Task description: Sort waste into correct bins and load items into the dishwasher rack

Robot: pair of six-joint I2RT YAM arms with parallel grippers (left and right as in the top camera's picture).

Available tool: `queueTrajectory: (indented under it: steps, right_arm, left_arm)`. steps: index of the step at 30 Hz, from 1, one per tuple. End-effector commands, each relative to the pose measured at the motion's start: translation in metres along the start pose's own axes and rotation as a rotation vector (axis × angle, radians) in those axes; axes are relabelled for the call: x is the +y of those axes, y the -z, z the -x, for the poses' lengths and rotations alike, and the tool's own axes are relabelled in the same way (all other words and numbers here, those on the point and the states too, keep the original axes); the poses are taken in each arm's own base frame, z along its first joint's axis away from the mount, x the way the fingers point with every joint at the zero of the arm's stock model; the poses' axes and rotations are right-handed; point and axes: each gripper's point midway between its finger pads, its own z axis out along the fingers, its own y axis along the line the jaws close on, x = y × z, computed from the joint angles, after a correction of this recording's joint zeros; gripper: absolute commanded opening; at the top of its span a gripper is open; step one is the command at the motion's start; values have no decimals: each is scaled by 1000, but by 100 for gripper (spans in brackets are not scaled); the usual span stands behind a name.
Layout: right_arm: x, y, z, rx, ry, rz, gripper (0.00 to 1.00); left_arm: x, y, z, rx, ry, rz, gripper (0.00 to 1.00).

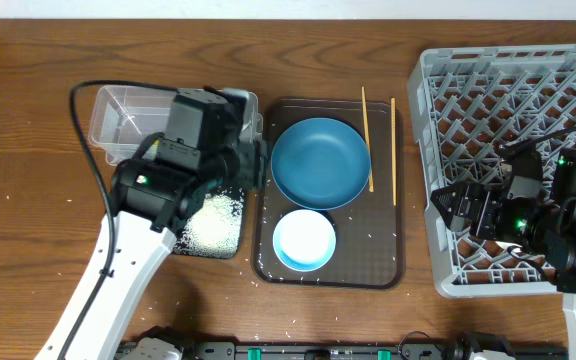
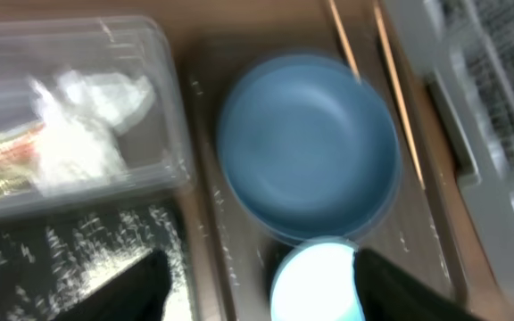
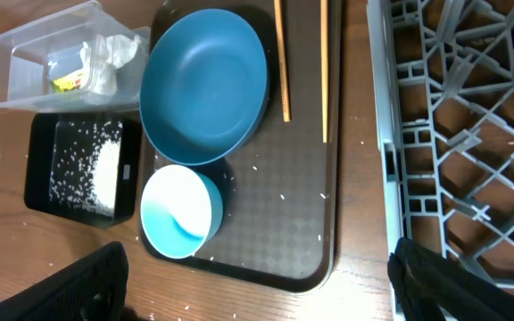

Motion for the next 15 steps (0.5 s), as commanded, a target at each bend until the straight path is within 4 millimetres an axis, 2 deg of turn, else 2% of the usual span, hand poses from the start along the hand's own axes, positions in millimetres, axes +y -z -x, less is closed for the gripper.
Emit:
queueTrajectory:
  steps: [1,7,15]
  right_arm:
    - [3,-4,-4,21,40,7,91]
    - [4,-9,-6,47,42,11,91]
    - [2,-13,-9,78,26,5,93]
  left_arm:
    - [-29,5,-21,83,-24,-106,61]
    - [-49,7,-56,210,-17,-110,57]
    - [-72,8,-79,263,-67,-96,55]
